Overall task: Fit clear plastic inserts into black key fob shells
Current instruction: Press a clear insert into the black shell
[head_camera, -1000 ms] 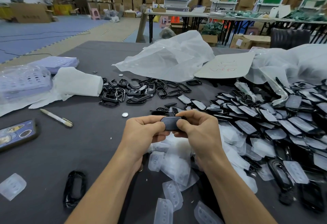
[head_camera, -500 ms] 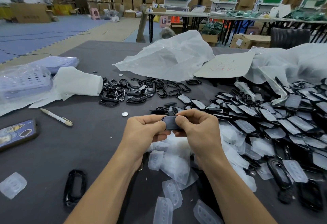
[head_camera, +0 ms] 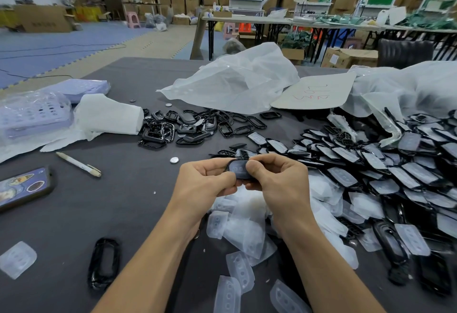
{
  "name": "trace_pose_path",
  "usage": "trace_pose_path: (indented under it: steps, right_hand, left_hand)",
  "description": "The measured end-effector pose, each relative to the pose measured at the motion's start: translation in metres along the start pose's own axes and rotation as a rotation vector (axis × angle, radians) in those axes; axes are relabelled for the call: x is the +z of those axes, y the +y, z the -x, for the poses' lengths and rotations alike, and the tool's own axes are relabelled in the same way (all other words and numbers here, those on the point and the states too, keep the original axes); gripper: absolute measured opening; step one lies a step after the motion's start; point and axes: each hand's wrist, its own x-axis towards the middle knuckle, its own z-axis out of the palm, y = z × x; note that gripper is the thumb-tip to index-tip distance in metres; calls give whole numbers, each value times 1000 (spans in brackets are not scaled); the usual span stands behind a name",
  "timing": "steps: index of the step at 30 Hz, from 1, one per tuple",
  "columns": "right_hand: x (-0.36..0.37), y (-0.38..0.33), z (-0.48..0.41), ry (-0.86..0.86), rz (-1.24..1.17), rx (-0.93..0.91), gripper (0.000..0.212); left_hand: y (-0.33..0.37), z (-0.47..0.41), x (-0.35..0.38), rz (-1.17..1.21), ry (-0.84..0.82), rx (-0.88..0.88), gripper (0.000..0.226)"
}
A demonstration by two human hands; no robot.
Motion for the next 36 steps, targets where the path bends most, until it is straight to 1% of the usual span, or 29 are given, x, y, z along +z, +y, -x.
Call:
trace_pose_path:
  steps: [4, 9, 14, 18, 21, 26, 28, 30, 33, 36]
  right_hand:
    - [2, 0, 1, -3, 5, -2, 23]
    - [4, 1, 1, -22, 23, 3, 26]
    - [3, 0, 3, -47, 62, -35, 27]
    - [4, 1, 3, -56, 106, -51, 26]
    - [3, 1, 1, -53, 104, -28, 29]
    - [3, -2, 2, -122, 75, 1, 35]
    - [3, -3, 3, -154, 72, -17, 32]
    - [3, -2, 4, -155, 101, -40, 33]
    - [3, -2, 3, -158, 91, -22, 41]
    - [2, -4, 3, -190, 70, 7, 44]
  left_hand:
    - [-1, -1, 2, 11, 66, -11, 30]
    - [-2, -3, 2, 76, 116, -94, 28]
    - [-3, -3, 2, 61, 154, -101, 29]
    - [-7, -5, 3, -15, 186, -48, 32]
    - [-8, -5, 3, -106, 188, -7, 26]
    - [-8, -7, 1, -133, 279, 45, 24]
    - [-8, -7, 0, -159, 298, 66, 25]
    - [-8, -5, 0, -211, 282, 82, 26]
    - [-8, -1, 2, -311, 250, 151, 29]
    - [-7, -1, 3, -321, 238, 193, 41]
